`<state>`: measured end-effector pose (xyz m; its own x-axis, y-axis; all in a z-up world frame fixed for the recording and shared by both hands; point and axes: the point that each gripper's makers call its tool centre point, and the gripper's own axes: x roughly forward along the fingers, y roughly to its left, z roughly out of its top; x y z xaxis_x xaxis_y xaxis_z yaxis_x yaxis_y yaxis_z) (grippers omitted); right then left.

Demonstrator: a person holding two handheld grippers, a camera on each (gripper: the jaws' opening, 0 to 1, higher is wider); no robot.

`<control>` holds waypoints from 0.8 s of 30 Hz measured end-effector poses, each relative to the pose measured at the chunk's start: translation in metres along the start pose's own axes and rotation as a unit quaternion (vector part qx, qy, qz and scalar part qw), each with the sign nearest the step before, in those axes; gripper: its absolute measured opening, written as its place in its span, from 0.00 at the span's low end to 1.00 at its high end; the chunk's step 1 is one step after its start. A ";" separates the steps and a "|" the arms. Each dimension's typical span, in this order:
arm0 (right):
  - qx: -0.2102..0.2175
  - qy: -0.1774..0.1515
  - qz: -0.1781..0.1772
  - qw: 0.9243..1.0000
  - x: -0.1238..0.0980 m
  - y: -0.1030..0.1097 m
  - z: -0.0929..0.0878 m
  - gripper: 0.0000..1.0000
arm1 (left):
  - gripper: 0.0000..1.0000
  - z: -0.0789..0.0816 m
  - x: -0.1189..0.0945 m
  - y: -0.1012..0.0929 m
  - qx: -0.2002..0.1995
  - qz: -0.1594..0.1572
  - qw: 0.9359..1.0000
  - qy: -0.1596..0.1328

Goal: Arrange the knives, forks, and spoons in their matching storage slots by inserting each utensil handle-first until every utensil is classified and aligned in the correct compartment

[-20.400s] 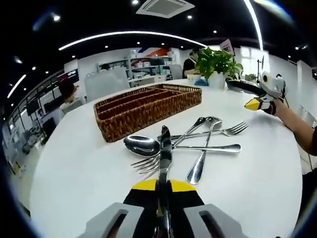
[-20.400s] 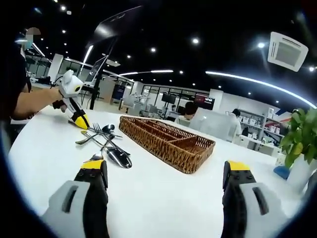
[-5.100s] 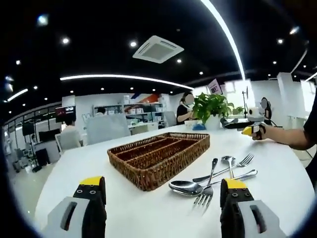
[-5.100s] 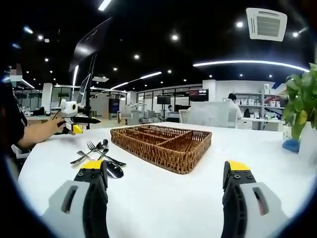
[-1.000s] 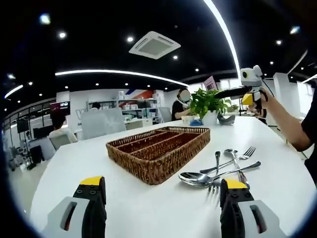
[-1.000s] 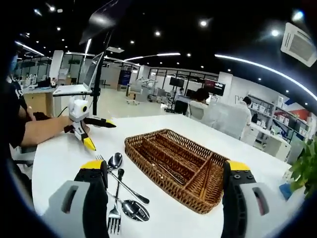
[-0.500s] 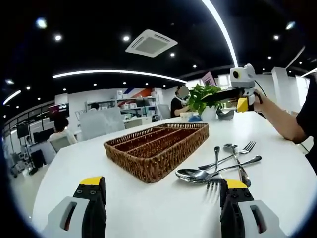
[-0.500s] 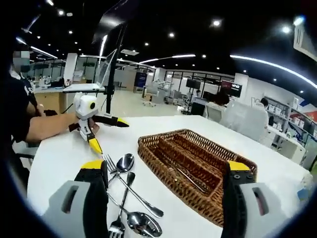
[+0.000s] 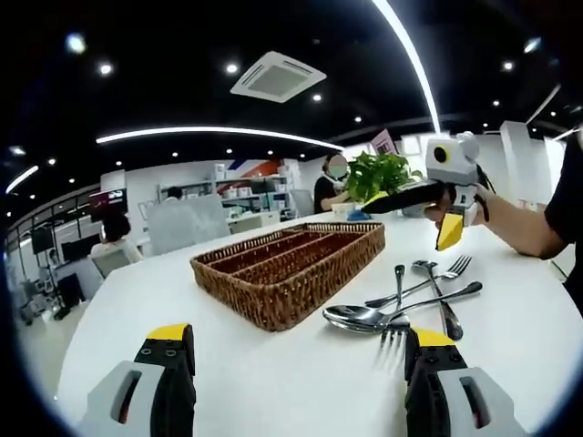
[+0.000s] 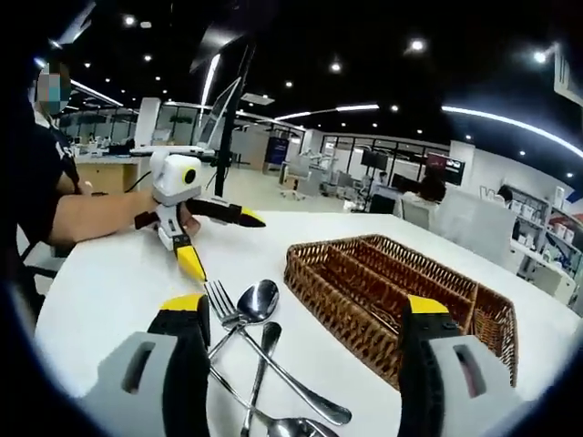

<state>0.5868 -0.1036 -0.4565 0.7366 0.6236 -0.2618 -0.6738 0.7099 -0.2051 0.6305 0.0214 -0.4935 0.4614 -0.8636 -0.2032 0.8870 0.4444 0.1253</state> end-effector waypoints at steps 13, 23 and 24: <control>-0.002 0.034 0.035 0.999 0.022 0.028 -0.023 0.64 | 1.00 -0.004 0.000 -0.010 0.020 -0.007 0.999 0.027; 0.023 0.069 0.062 0.995 0.032 0.048 -0.035 0.42 | 1.00 0.000 0.000 -0.009 0.025 -0.005 0.999 0.023; 0.021 0.072 0.062 0.995 0.032 0.049 -0.037 0.39 | 1.00 0.001 -0.001 -0.009 0.024 -0.005 0.999 0.021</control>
<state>0.5755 -0.0605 -0.5095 0.6297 0.6560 -0.4160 -0.7540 0.6449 -0.1244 0.6225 0.0179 -0.4934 0.4546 -0.8564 -0.2450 0.8898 0.4241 0.1687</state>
